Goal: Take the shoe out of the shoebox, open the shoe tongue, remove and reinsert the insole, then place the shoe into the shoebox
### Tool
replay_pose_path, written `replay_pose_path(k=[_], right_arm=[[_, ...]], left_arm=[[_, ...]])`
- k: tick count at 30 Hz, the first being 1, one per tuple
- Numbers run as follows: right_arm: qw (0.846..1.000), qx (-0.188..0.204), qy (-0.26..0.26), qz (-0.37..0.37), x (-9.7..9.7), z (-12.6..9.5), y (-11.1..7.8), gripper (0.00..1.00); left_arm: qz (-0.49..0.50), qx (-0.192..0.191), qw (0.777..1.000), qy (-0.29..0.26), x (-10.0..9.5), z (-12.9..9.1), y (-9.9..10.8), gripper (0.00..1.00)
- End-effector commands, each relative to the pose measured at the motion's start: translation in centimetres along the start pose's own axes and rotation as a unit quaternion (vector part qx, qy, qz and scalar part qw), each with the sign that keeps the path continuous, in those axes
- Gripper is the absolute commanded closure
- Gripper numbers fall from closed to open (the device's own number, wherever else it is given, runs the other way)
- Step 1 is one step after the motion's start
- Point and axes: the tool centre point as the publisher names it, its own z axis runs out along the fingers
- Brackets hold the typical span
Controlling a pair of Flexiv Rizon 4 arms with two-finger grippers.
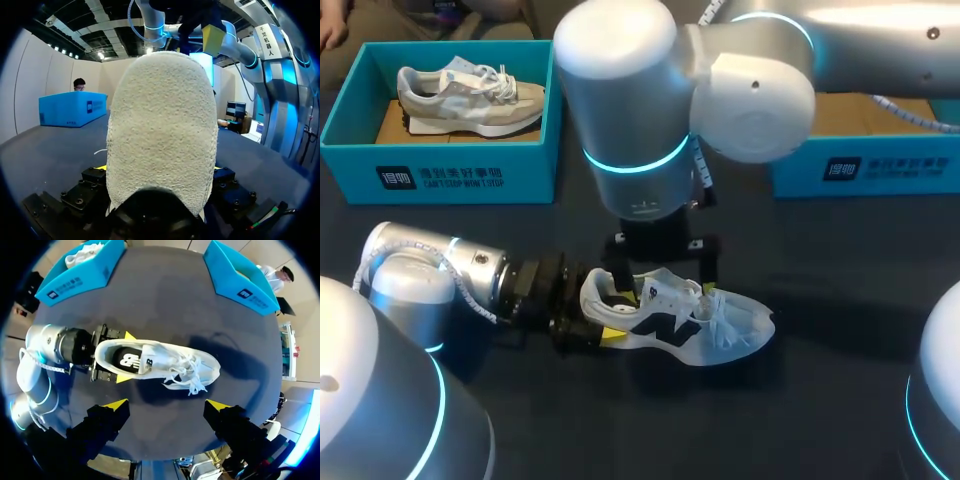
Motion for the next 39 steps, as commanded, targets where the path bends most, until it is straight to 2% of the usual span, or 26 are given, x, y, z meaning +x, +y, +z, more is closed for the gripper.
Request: replay_pose_path(k=[1,14,23,39], right_arm=[[0.998,-0.01,-0.037,0.051,2.4,0.4,-0.3,0.0],[0.992,-0.033,-0.068,0.099,3.7,2.4,1.3,0.0],[0.977,-0.05,-0.115,0.171,4.4,3.4,2.5,0.0],[0.97,-0.072,-0.119,0.2,2.6,5.8,3.6,0.0]], left_arm=[[0.0,-0.002,1.0,-0.001,0.3,0.2,0.0,1.0],[0.0,-0.002,1.0,-0.001,0.3,0.2,0.0,1.0],[0.0,-0.002,1.0,-0.001,0.3,0.2,0.0,1.0],[0.0,-0.002,1.0,-0.001,0.3,0.2,0.0,1.0]])
